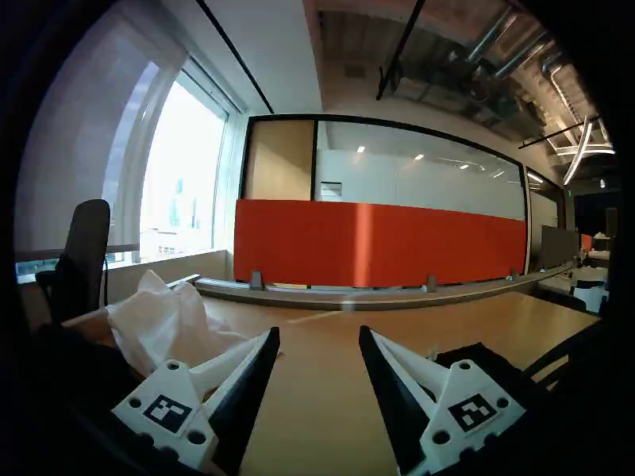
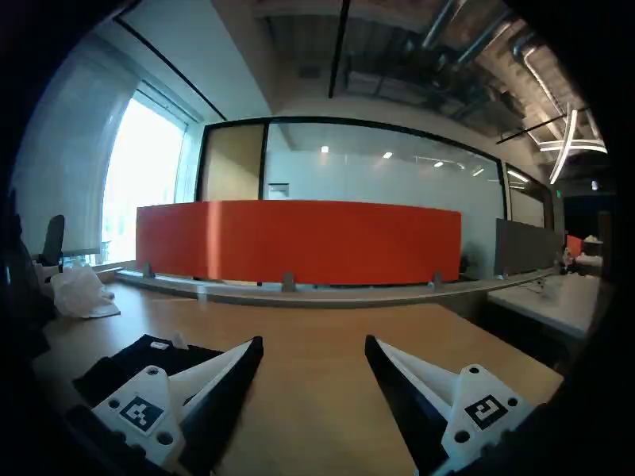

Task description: Fold towel

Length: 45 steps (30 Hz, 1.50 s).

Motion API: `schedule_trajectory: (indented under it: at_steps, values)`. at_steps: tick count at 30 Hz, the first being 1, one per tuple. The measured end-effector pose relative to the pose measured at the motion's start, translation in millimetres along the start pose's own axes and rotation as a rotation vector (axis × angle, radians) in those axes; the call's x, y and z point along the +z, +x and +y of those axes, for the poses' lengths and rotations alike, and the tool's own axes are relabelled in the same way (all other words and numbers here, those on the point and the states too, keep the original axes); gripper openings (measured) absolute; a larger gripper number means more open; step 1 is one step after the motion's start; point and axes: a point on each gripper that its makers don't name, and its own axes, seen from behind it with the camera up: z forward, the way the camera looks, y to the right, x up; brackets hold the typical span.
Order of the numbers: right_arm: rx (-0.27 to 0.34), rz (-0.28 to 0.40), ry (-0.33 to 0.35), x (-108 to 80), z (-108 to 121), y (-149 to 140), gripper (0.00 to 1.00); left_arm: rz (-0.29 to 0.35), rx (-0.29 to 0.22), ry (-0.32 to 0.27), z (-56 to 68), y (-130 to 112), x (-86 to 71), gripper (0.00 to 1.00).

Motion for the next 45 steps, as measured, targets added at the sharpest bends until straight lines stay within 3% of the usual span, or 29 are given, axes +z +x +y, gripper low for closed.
schedule_trajectory:
  at_steps: [6, 11, 20, 30, 38, 45]
  values:
    - [0.004, -0.004, -0.003, -7.8, 0.6, 46.0, 1.00, -0.014, 0.011, -0.009, 8.2, 37.0, -2.3, 0.73]
    - [-0.006, -0.006, -0.013, -12.8, 3.2, 77.1, 0.99, -0.034, 0.013, 0.000, 7.7, 61.2, -5.3, 0.73]
    - [-0.006, -0.026, -0.014, -16.5, 3.8, 107.1, 0.99, -0.088, 0.051, -0.004, 8.9, 76.3, -8.6, 0.73]
    - [-0.046, -0.084, 0.034, -20.2, -7.3, 113.4, 0.99, -0.151, 0.085, -0.050, 20.0, 80.6, -9.5, 0.73]
    - [-0.099, -0.126, 0.105, -23.9, -23.1, 113.6, 1.00, -0.209, 0.142, -0.125, 31.9, 74.4, -11.2, 0.73]
    - [-0.140, -0.168, 0.184, -28.2, -36.5, 107.6, 0.99, -0.262, 0.161, -0.200, 46.3, 64.8, -15.9, 0.73]
